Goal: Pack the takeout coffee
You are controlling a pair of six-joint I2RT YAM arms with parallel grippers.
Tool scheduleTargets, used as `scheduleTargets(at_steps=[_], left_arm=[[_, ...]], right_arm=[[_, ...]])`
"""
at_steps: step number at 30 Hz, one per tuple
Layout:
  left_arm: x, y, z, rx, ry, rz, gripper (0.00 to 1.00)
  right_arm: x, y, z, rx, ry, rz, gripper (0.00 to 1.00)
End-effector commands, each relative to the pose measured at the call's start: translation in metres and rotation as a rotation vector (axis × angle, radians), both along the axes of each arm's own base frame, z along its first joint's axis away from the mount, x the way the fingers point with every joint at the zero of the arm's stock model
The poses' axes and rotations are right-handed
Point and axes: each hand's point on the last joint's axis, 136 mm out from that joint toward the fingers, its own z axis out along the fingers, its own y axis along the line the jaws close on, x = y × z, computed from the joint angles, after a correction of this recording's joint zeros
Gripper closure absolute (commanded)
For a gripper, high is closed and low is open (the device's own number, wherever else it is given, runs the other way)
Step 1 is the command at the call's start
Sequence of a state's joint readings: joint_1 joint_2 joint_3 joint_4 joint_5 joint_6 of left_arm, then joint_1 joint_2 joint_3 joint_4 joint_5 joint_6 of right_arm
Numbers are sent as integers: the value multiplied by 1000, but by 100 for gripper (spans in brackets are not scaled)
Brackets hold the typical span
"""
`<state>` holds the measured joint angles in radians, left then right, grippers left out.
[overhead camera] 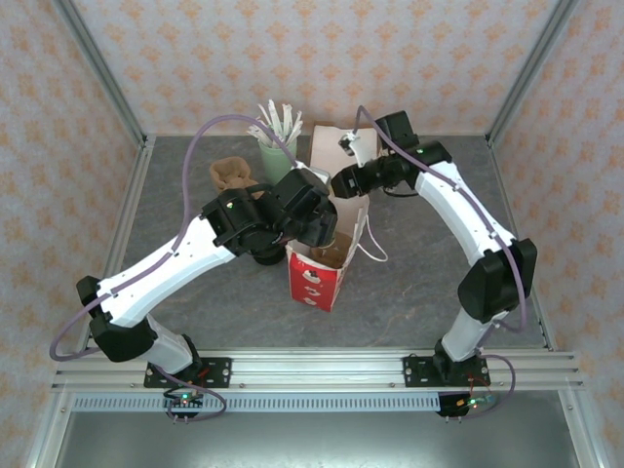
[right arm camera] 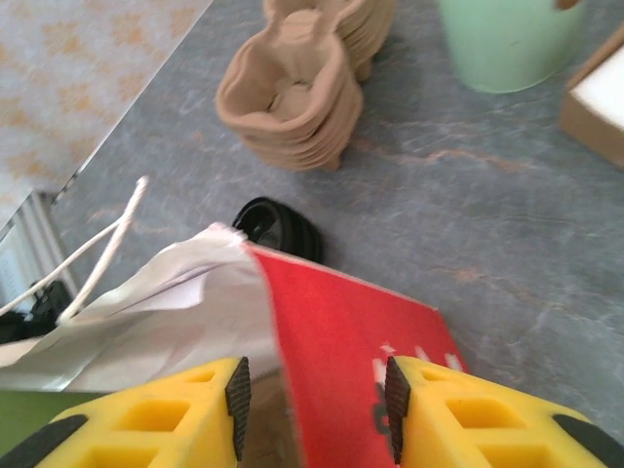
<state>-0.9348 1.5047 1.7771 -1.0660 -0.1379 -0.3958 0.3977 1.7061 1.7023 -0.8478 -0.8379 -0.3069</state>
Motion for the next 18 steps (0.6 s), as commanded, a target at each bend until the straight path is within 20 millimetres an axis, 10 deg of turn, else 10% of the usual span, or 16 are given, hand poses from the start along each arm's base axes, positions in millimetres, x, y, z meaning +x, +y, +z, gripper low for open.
scheduleTargets(at_steps=[1,18], left_arm=[[-9,19,15,-26,-17,31,34],[-50,55,24,-71,-23,43,36]], right_arm=[[-24,15,11,43,1,149,61],[-80,51,11,89,99,224,65]])
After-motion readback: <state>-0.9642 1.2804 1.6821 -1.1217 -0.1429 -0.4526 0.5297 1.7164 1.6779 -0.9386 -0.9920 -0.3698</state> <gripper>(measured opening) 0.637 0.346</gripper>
